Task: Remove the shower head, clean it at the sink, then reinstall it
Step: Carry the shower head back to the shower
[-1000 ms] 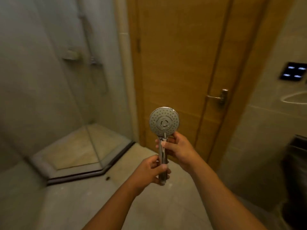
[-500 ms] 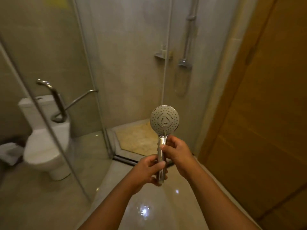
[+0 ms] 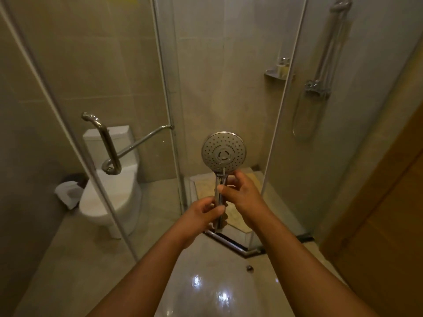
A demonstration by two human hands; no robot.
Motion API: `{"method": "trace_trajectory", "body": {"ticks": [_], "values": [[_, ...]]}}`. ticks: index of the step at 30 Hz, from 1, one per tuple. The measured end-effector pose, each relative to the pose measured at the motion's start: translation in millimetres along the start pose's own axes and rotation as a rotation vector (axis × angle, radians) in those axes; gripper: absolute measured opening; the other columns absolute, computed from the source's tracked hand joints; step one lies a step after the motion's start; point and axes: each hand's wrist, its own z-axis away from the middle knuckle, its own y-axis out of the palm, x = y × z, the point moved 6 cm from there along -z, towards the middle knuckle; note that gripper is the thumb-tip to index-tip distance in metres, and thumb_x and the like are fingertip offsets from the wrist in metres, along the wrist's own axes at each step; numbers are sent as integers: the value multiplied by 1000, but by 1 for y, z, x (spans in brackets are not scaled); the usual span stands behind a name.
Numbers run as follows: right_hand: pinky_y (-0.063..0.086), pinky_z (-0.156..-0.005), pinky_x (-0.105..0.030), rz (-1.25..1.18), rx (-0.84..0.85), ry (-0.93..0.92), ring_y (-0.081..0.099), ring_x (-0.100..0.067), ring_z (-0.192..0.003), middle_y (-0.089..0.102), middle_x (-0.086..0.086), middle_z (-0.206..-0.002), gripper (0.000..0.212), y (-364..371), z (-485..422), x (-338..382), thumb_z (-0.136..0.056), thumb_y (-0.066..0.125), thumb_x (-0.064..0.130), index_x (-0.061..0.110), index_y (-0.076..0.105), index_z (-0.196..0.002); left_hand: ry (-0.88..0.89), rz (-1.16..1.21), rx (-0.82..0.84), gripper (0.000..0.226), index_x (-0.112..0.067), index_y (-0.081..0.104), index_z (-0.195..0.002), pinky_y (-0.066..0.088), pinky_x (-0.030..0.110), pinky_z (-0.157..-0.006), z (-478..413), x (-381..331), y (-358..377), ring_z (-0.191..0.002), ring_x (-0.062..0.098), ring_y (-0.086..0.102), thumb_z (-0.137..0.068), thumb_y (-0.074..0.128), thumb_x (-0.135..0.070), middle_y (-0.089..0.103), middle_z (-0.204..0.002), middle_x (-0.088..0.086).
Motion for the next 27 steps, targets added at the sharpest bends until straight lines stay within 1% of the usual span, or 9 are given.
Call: {"method": "trace_trajectory", "body": {"ticks": [2,4,8,10,13,18,23,25,27], "values": [[52,-72,-30,9,8,-7,66,-21,-90,67,-1,-95,35,-18,-34,-4,-92,64,9,28,60,-121,-13,22,-3,25,-13,64,-117,60,43,-85,-38,-5,2,-98,31,72,-95,63,-25,69,-108,21],[53,-73,-32,11,7,11,67,-20,-92,67,1,-95,38,-40,-69,-6,-93,64,9,28,58,-125,-20,7,-4,24,-14,64,-118,60,40,-84,-77,-13,7,-98,28,73,-96,62,-24,69,-110,20],[53,-76,-35,-24,3,34,67,-20,-97,67,-1,-101,41,-80,-136,-9,-93,63,9,32,56,-127,-29,-63,0,25,-18,66,-115,51,49,-95,-152,-31,13,-101,27,71,-95,61,-32,74,-105,9],[53,-76,-35,-30,-2,36,66,-20,-96,67,-1,-101,43,-95,-165,-9,-93,64,8,29,56,-129,-39,-18,0,25,-16,66,-117,56,48,-91,-183,-38,14,-100,27,72,-95,61,-29,73,-107,12],[57,-82,-42,-26,-5,33,66,-22,-97,66,0,-99,42,-110,-203,-12,-93,64,8,25,55,-130,-51,49,-11,24,-16,65,-118,60,41,-84,-220,-44,13,-99,27,72,-96,61,-24,71,-107,14],[57,-84,-43,-29,12,25,66,-21,-95,67,6,-91,38,-114,-257,-16,-93,63,5,30,58,-121,-36,80,-38,21,-15,66,-115,60,42,-86,-268,-48,-5,-97,28,72,-96,61,-22,72,-102,12],[58,-85,-42,-15,2,30,67,-21,-101,70,4,-98,37,-100,-316,-25,-93,63,4,37,59,-111,-65,68,-63,25,-12,67,-114,61,35,-78,-317,-43,-43,-93,23,73,-95,64,-27,73,-104,12],[58,-87,-43,-17,-18,30,66,-24,-104,69,-1,-102,37,-93,-345,-30,-93,62,3,35,59,-109,-70,46,-59,25,-13,67,-113,61,39,-82,-343,-41,-62,-95,23,73,-94,64,-30,74,-105,12],[58,-88,-46,-13,-45,35,66,-27,-104,68,-3,-102,37,-86,-376,-36,-93,62,0,33,60,-108,-65,-4,-59,24,-16,68,-110,56,44,-87,-374,-40,-83,-95,20,73,-94,64,-34,76,-102,6]]}}
